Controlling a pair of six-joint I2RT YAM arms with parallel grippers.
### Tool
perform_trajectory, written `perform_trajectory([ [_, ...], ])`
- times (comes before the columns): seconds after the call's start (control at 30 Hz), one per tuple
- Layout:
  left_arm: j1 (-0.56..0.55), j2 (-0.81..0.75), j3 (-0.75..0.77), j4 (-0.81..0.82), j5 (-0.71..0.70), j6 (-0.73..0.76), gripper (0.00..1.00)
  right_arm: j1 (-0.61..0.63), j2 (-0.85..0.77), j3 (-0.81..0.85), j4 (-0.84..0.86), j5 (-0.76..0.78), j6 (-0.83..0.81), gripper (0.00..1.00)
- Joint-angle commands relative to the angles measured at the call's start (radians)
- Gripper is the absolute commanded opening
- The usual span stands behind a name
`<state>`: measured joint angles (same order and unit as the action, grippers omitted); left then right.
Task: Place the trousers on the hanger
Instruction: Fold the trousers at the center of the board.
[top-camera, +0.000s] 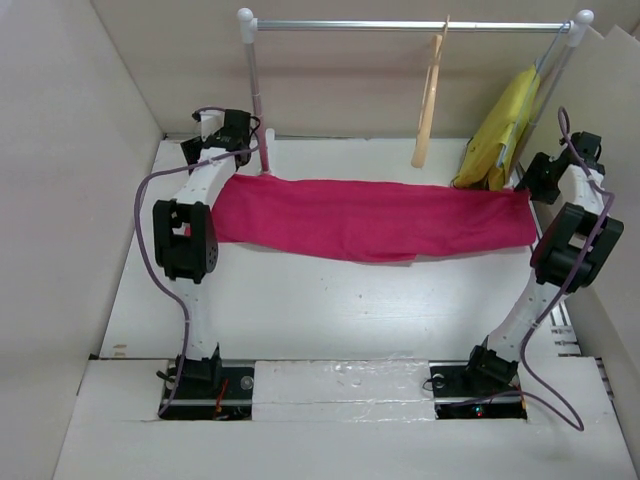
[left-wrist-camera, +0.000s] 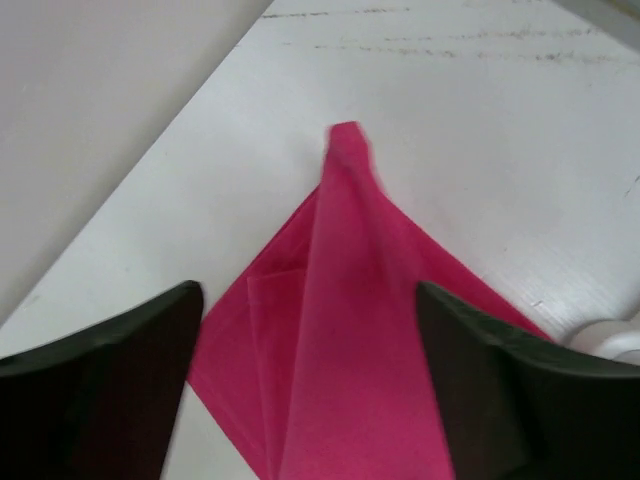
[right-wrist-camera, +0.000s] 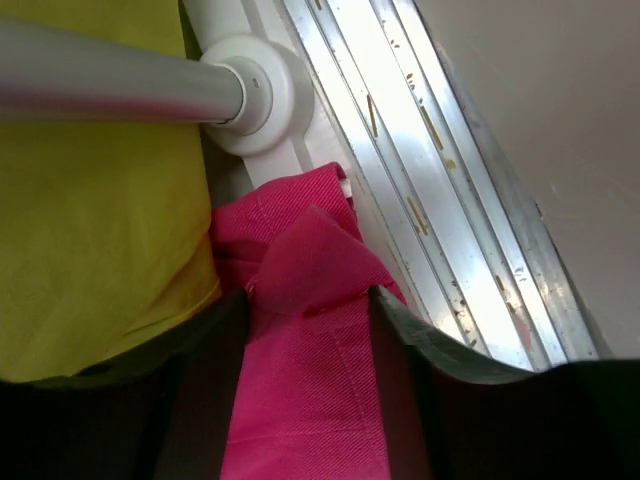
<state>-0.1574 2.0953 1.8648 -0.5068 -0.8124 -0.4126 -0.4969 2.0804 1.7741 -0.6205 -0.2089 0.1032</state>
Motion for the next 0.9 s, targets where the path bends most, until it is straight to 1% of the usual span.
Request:
perform_trajectory([
  [0.0, 0.024, -0.049, 0.053, -0.038, 0.033, 0.02, 0.91, -0.002, -0.08, -0.013, 0.061, -0.038, -0.013, 0.59],
  [0.03, 0.024, -0.073, -0.008, -0.039, 0.044, 0.012, 0.95, -0.002, -0.104, -0.072, 0.068, -0.052, -0.019, 0.63],
  [0.07, 0.024, -0.099, -0.044, -0.039, 0.051, -0.006, 0.95, -0.002, -0.135, -0.108, 0.089, -0.082, -0.025, 0.64],
  [0.1, 0.024, -0.163, -0.083, -0.051, 0.045, -0.023, 0.94, -0.012, -0.213, -0.151, 0.105, -0.09, -0.025, 0.64],
  [0.13, 0.024, -0.203, -0.184, -0.056, 0.015, -0.04, 0.91, -0.012, -0.259, -0.201, 0.129, -0.096, -0.022, 0.65],
  [0.17, 0.024, -0.246, -0.243, -0.039, 0.006, -0.058, 0.91, -0.012, -0.307, -0.297, 0.181, -0.11, -0.013, 0.65],
  [0.2, 0.051, -0.385, -0.429, -0.01, 0.025, -0.083, 0.88, -0.002, -0.429, -0.37, 0.195, -0.119, -0.008, 0.66],
  [0.23, 0.052, -0.386, -0.431, -0.001, 0.025, -0.083, 0.88, -0.002, -0.43, -0.37, 0.196, -0.118, -0.011, 0.66],
  [0.27, 0.065, -0.427, -0.478, 0.004, 0.048, -0.13, 0.86, -0.002, -0.466, -0.43, 0.196, -0.106, -0.01, 0.64],
  [0.3, 0.082, -0.516, -0.53, 0.017, 0.076, -0.141, 0.85, 0.015, -0.549, -0.465, 0.2, -0.096, -0.005, 0.6],
  [0.33, 0.125, -0.555, -0.627, 0.063, 0.141, -0.155, 0.79, 0.039, -0.587, -0.505, 0.215, -0.095, 0.0, 0.57],
  [0.37, 0.154, -0.59, -0.671, 0.094, 0.186, -0.16, 0.75, 0.05, -0.629, -0.58, 0.241, -0.081, 0.007, 0.48],
  [0.4, 0.186, -0.645, -0.709, 0.12, 0.299, -0.16, 0.72, 0.061, -0.669, -0.62, 0.255, -0.077, 0.015, 0.11],
  [0.43, 0.253, -0.661, -0.763, 0.164, 0.356, -0.158, 0.67, 0.07, -0.74, -0.661, 0.277, -0.098, 0.024, 0.0],
  [0.47, 0.281, -0.664, -0.773, 0.171, 0.396, -0.169, 0.64, 0.08, -0.769, -0.7, 0.303, -0.112, 0.03, 0.0],
  [0.5, 0.307, -0.647, -0.776, 0.171, 0.468, -0.196, 0.63, 0.08, -0.796, -0.782, 0.326, -0.131, 0.036, 0.0],
  [0.53, 0.323, -0.627, -0.77, 0.178, 0.508, -0.201, 0.63, 0.08, -0.839, -0.824, 0.352, -0.182, 0.036, 0.0],
  [0.57, 0.323, -0.586, -0.762, 0.182, 0.533, -0.201, 0.65, 0.101, -0.855, -0.864, 0.384, -0.193, 0.03, 0.0],
  [0.6, 0.323, -0.562, -0.748, 0.177, 0.55, -0.203, 0.66, 0.101, -0.864, -0.913, 0.372, -0.198, 0.015, 0.02],
  [0.63, 0.323, -0.534, -0.727, 0.163, 0.593, -0.212, 0.69, 0.112, -0.87, -0.93, 0.345, -0.202, -0.006, 0.1],
  [0.67, 0.323, -0.511, -0.716, 0.148, 0.614, -0.221, 0.7, 0.112, -0.87, -0.95, 0.312, -0.216, -0.045, 0.22],
  [0.7, 0.323, -0.474, -0.707, 0.137, 0.628, -0.229, 0.71, 0.112, -0.867, -0.972, 0.305, -0.222, -0.063, 0.43],
  [0.77, 0.332, -0.463, -0.727, 0.152, 0.645, -0.247, 0.73, 0.101, -0.853, -1.041, 0.288, -0.211, -0.091, 0.58],
  [0.8, 0.332, -0.463, -0.74, 0.163, 0.653, -0.252, 0.73, 0.065, -0.846, -1.065, 0.301, -0.228, -0.089, 0.66],
  [0.87, 0.332, -0.465, -0.777, 0.189, 0.657, -0.265, 0.73, 0.025, -0.829, -1.13, 0.361, -0.288, -0.091, 0.69],
])
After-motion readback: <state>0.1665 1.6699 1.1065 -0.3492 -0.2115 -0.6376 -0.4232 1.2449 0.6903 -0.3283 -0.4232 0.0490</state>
